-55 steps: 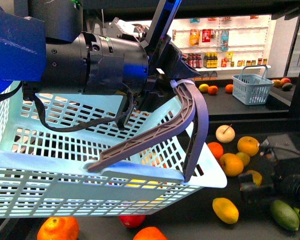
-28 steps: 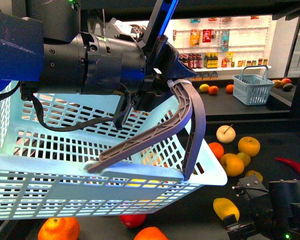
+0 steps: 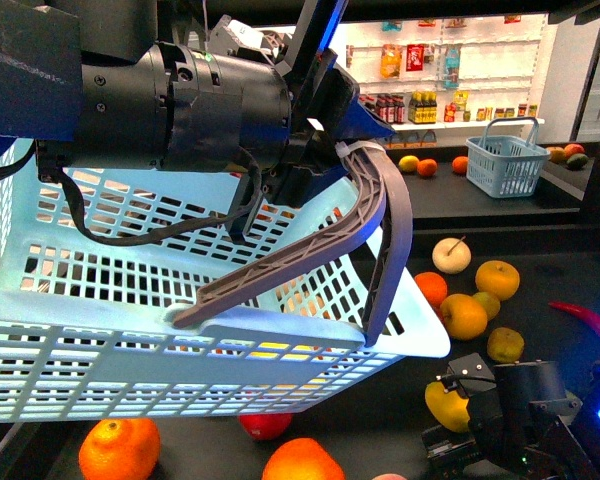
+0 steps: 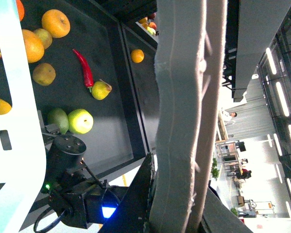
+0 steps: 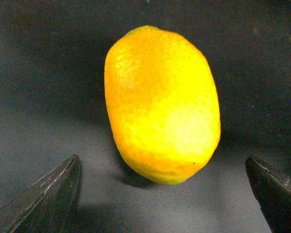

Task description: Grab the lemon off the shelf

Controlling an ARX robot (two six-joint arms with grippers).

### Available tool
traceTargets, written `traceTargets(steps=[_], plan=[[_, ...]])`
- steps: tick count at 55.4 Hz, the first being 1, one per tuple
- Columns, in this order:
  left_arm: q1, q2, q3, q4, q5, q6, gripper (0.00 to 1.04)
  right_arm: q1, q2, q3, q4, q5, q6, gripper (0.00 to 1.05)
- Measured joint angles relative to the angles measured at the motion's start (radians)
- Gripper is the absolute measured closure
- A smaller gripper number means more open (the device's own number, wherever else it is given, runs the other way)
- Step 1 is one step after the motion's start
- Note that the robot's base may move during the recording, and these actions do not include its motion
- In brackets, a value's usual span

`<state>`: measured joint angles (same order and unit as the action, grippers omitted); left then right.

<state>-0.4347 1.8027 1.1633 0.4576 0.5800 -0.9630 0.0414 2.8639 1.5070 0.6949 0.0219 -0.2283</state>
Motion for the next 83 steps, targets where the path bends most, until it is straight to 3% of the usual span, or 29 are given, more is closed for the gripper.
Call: traceTargets(steps=[16,35,41,66,78,83], plan=[[0.000,0.000,0.000,0.000,-0.002,0.000,0.95,0.011,0.060,0.134,-0.042,0.008,0.032,0.02],[0.000,0.000,0.000,0.000,0.000,0.000,0.95,0.013,0.066,0.137,-0.039,-0.010,0.064,0.48],[0.000,0.000,0.000,0.000,0.000,0.000,0.95,0.011,0.045,0.110,-0.031,0.000,0.083,0.56],[0.000,0.000,0.000,0.000,0.000,0.000,0.95,-0.039,-0.468,-0.243,0.125,0.060,0.428,0.58],[0.000,0.000,0.000,0.000,0.000,0.001,0.95,-0.035,-0.710,-0.439,0.201,-0.005,0.584,0.58],[0.000,0.000,0.000,0.000,0.000,0.000,0.95,0.008,-0.817,-0.520,0.246,-0.039,0.612,0.58]])
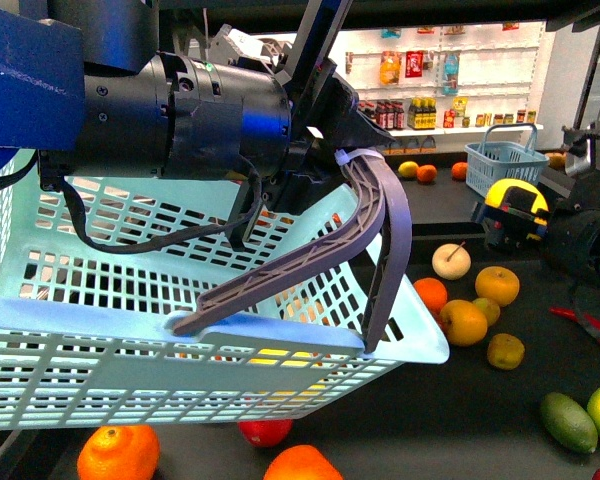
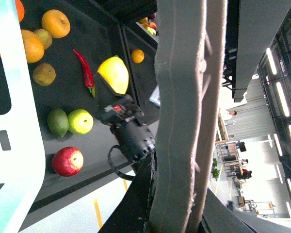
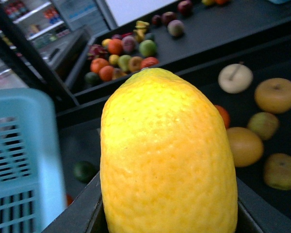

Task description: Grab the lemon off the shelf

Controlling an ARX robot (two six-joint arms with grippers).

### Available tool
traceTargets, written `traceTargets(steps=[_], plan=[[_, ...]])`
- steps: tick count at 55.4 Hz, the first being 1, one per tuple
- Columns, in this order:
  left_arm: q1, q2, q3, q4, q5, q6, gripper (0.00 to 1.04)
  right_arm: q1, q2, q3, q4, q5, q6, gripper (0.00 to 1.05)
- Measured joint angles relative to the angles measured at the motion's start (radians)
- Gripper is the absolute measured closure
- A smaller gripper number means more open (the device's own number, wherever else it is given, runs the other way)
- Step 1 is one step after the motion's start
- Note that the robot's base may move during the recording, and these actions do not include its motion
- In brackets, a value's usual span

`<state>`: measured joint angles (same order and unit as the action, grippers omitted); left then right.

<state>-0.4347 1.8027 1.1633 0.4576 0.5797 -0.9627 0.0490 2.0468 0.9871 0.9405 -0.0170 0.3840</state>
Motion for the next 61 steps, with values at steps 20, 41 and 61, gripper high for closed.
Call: traceTargets(steps=[20,41,61], plan=[[0.000,0.000,0.000,0.000,0.000,0.000,0.95,0.174,-0.075,-0.130,0.074,-0.156,0.036,0.58],[-0.001,0.000,0.000,0.000,0.010,0.000,0.95,0.230,-0.056,-0.145,0.057,-0.193,-0.011,0.50],[-0.006,0.015,-0.001,-0.004,0.023,-0.015,0.95,0.243,-0.051,-0.151,0.081,-0.224,-0.064,0.09]])
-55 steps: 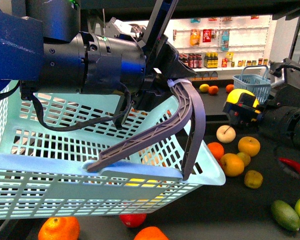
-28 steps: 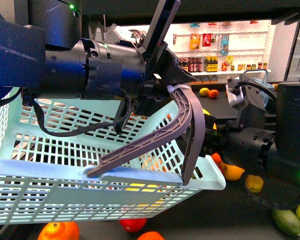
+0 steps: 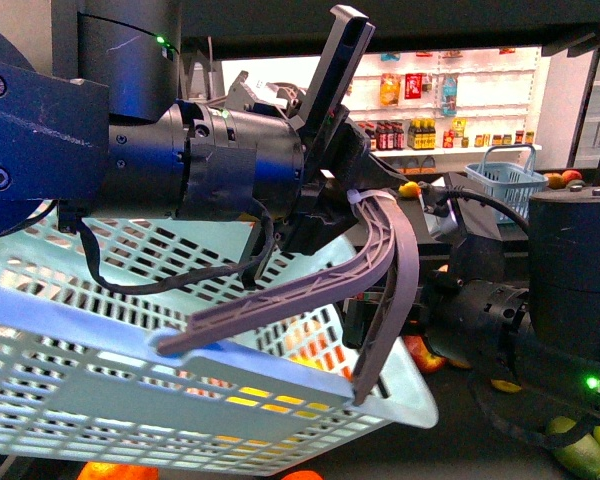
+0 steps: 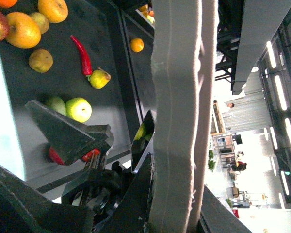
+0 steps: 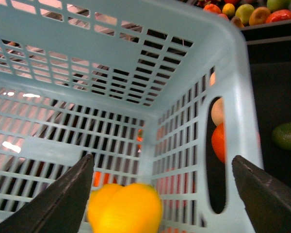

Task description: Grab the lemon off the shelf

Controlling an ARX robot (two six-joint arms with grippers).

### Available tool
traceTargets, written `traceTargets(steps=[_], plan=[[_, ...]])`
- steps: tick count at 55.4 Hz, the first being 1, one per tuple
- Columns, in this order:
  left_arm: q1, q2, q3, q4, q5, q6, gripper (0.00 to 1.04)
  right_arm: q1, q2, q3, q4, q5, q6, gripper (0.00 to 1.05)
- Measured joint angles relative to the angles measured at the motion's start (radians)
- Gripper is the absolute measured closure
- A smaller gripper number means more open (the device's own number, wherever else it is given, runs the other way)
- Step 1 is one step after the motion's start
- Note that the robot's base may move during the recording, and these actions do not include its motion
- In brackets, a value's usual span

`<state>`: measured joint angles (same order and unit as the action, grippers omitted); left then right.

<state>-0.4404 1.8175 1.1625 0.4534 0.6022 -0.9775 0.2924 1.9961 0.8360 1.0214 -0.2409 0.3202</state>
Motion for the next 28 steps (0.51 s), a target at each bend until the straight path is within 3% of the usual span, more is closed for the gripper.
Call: traceTargets(steps=[4,17,28], plan=[[0.000,0.000,0.000,0.000,-0.001,-0.008,0.95,0.000,0.000,-0.003,0.002,-0.011,0.006,0.01],[-0.002,0.000,0.000,0.000,0.000,-0.006,0.95,-0.011,0.000,-0.012,0.006,-0.001,0.020,0.02],[0.000,0.000,0.000,0.000,-0.016,-0.009,0.95,-0.059,-0.007,-0.013,0.006,0.074,0.017,0.02]])
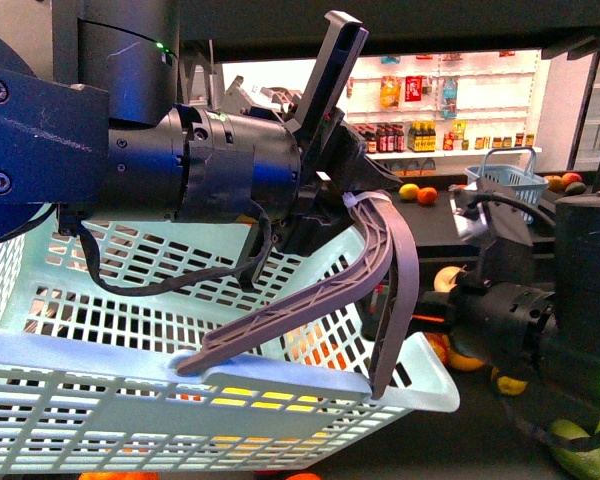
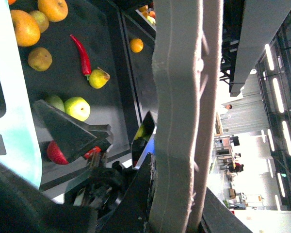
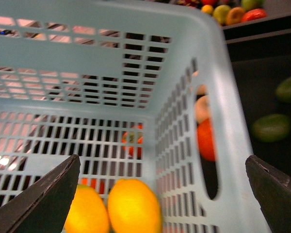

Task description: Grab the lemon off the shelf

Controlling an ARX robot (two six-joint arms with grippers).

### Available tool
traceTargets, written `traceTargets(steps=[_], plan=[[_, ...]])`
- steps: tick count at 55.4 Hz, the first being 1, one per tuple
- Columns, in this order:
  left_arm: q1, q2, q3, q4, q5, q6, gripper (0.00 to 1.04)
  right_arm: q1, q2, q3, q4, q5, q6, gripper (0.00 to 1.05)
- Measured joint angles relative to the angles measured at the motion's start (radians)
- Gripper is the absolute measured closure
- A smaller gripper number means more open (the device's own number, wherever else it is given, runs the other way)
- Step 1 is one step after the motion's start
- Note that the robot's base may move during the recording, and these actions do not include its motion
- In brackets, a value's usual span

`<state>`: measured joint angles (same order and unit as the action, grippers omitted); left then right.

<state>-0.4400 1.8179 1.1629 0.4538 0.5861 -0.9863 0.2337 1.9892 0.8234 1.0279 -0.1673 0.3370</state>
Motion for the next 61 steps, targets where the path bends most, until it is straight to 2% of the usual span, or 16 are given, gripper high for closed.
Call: traceTargets(steps=[8,17,34,37,46,61], plan=[[0.005,0.000,0.000,0.000,-0.008,0.018,0.95,-0.062,-0.031,-0.013,-0.003,0.109,-0.090,0.02],[0.004,0.000,0.000,0.000,-0.006,0.017,0.95,-0.131,-0.137,-0.074,-0.079,0.229,-0.142,0.02],[0.005,0.000,0.000,0.000,-0.006,0.017,0.95,-0.196,-0.631,-0.436,-0.178,0.195,-0.232,0.03],[0.005,0.000,0.000,0.000,-0.007,0.018,0.95,-0.220,-0.723,-0.506,-0.151,0.175,-0.268,0.11],[0.004,0.000,0.000,0.000,-0.006,0.017,0.95,-0.232,-1.028,-0.661,-0.261,0.167,-0.314,0.38],[0.005,0.000,0.000,0.000,-0.005,0.018,0.95,-0.232,-1.196,-0.733,-0.338,0.167,-0.330,0.82]])
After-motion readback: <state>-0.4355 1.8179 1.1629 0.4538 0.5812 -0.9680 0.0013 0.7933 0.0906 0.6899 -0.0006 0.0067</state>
